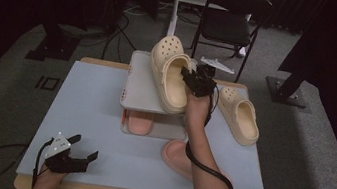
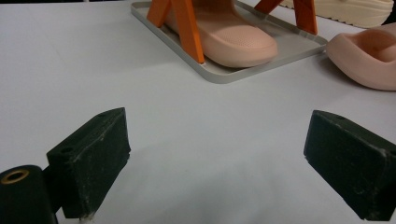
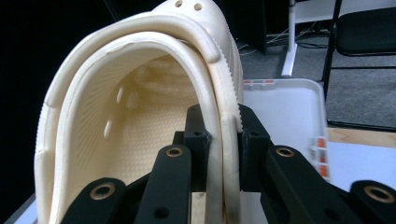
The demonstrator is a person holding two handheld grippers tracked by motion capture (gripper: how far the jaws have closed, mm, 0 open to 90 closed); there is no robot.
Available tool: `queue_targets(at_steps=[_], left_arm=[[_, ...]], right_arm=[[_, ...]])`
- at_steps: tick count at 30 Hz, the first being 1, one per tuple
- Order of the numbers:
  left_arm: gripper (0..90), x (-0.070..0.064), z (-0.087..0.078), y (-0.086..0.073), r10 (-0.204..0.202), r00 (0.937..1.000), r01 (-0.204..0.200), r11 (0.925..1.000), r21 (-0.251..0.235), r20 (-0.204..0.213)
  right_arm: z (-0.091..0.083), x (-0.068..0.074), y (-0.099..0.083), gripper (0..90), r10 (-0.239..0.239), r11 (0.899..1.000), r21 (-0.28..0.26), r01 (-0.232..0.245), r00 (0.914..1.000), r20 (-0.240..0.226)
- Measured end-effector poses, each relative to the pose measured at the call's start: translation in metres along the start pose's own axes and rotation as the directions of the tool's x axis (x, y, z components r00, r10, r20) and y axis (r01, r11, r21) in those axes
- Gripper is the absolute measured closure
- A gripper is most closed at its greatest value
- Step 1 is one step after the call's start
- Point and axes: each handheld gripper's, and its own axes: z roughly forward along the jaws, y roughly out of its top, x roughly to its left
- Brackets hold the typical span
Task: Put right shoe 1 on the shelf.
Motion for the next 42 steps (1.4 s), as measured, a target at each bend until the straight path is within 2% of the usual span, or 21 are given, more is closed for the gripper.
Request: queue_targets(at_steps=[10,15,21,33,37,40,42], left_arm=[[6.8,-0.001,-0.001,0.001,0.001,1.0,-0.001,1.0,-0.008,0.007],[6.8,-0.001,-0.002,0.001,0.001,1.0,-0.001,1.0,-0.008,0.01],[6.8,0.0,-0.003,0.001,0.001,0.9999,0.0,0.9999,-0.014,0.012],[6.8,0.0,-0.003,0.001,0.003,0.9999,-0.003,0.9999,-0.014,0.017],[6.8,-0.001,-0.002,0.001,0.004,0.9998,-0.003,1.0,-0.008,0.019],[6.8,-0.001,-0.001,0.001,0.005,0.9998,-0.004,1.0,-0.009,0.017],[6.8,-0.001,-0.001,0.001,0.005,0.9998,-0.005,1.0,-0.009,0.017]], right_arm=[[0.022,0.025,-0.001,77.5,-0.025,1.0,0.009,0.024,0.9997,0.007],[0.034,0.036,-0.004,77.5,0.004,1.0,0.009,-0.004,0.9999,0.01],[0.047,0.048,-0.006,77.5,-0.015,1.0,0.026,0.014,0.9996,0.026],[0.06,0.049,-0.007,77.1,0.007,0.998,0.064,-0.011,0.9984,0.056],[0.06,0.046,-0.006,75.3,0.019,0.997,0.074,-0.022,0.999,0.04],[0.061,0.045,-0.007,73.3,-0.005,0.996,0.086,0.002,0.9993,0.036],[0.059,0.043,-0.008,72.5,0.006,0.997,0.083,-0.007,0.9999,0.013]])
